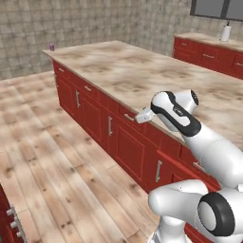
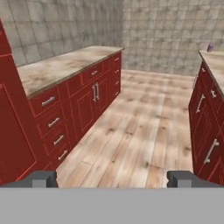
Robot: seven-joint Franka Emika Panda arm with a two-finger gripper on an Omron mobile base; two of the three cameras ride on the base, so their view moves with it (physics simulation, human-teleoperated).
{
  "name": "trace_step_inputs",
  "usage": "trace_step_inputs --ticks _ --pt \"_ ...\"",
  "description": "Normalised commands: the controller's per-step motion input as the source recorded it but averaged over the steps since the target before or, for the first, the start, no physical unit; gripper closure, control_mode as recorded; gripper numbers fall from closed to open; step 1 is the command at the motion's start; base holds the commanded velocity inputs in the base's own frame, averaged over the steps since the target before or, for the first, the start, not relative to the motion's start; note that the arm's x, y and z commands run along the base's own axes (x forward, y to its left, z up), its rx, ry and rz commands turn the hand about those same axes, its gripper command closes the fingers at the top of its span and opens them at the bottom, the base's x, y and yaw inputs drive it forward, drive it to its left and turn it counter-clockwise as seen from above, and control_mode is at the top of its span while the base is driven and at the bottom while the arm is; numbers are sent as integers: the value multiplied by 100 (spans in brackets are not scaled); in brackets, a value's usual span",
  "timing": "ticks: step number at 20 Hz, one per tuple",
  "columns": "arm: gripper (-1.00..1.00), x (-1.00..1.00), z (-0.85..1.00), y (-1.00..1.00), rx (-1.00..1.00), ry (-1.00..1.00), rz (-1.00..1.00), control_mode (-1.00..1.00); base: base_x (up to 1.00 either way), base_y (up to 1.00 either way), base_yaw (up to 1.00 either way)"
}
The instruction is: Four empty soda cans are scattered around the kitchen. Gather all the cans and cluster them next to the stove for recycling.
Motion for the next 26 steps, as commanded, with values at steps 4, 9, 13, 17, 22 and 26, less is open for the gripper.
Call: trace_step_inputs --ticks 4,9,13,17,22,26 --pt "-100 0 0 0 0 0 0 100 100 62 1" --pt "-100 0 0 0 0 0 0 100 100 63 0" --pt "-100 0 0 0 0 0 0 100 100 64 0" --pt "-100 0 0 0 0 0 0 100 100 66 0" --pt "-100 0 0 0 0 0 0 100 100 68 0" --pt "-100 0 0 0 0 0 0 100 100 69 0"
